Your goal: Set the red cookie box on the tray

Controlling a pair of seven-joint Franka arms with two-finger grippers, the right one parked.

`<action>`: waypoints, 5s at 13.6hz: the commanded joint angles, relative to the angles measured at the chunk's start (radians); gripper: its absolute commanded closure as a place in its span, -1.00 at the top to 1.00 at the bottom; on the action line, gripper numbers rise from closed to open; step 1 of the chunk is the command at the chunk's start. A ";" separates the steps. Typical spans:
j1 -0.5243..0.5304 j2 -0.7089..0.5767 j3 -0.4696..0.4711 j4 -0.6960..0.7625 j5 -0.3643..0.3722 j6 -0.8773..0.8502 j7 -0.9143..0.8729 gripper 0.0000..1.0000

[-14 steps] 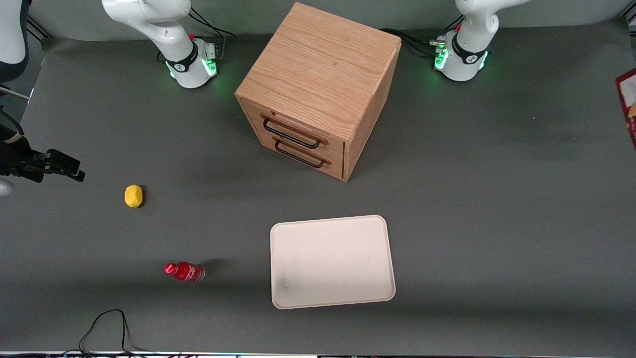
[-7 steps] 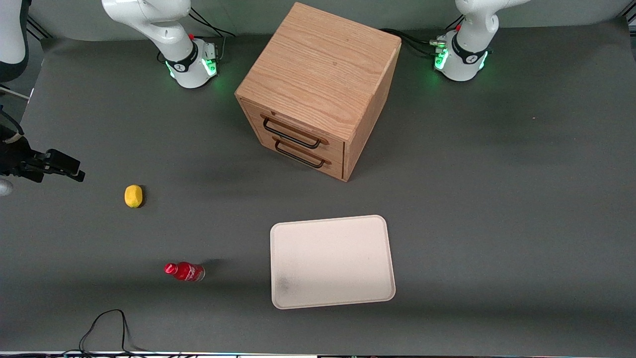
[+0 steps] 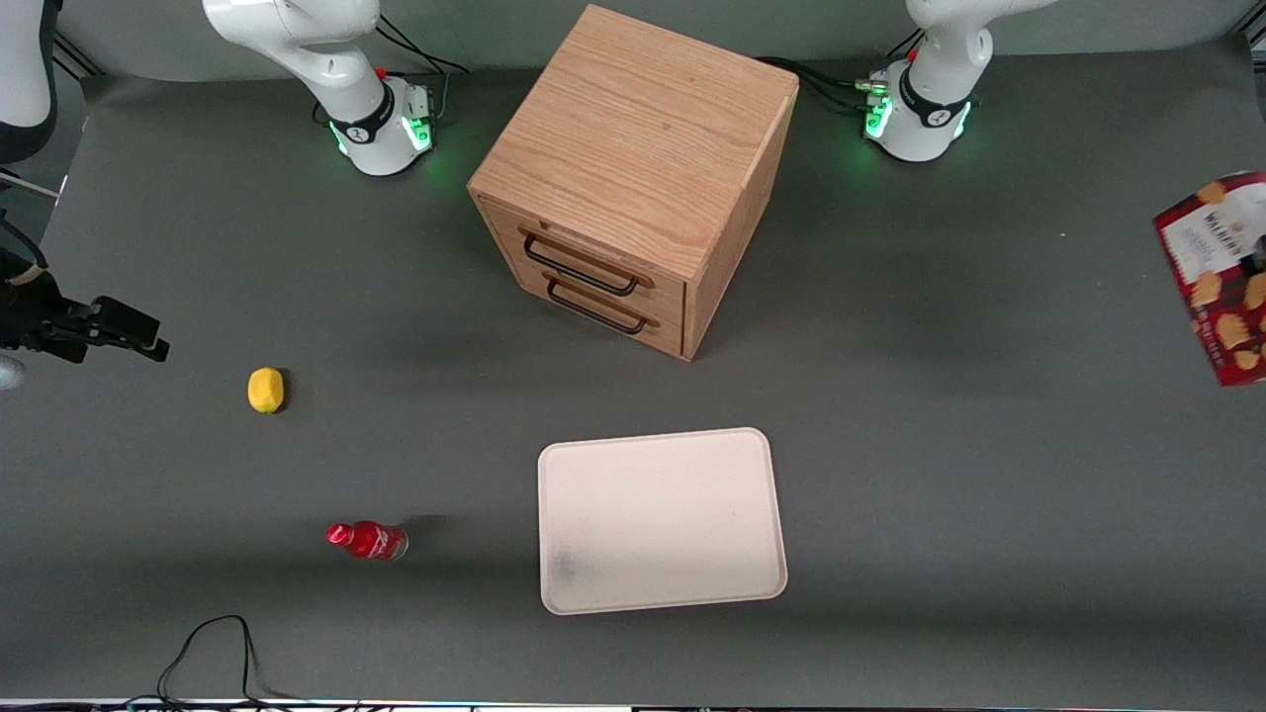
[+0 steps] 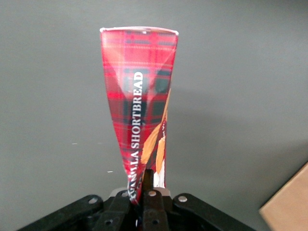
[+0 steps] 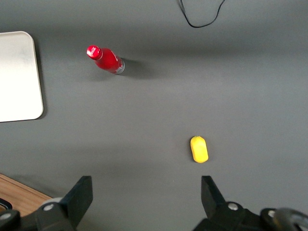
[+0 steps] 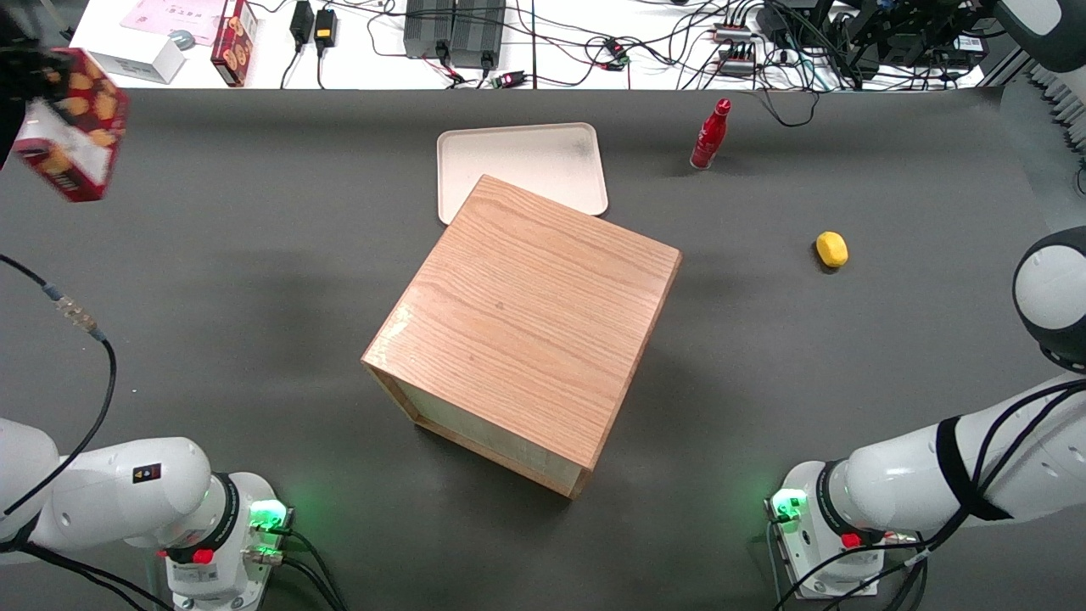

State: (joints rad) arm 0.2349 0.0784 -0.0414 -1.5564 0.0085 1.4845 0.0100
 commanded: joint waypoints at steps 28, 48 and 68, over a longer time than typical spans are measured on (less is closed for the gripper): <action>-0.608 0.891 -0.089 0.550 0.044 0.531 -0.654 -1.00; -0.603 0.844 -0.089 0.535 0.080 0.462 -0.660 1.00; -0.143 -0.120 0.099 -0.191 0.065 0.069 -0.007 1.00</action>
State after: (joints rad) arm 0.1009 0.0464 -0.0158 -1.6555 0.0749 1.5279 -0.0804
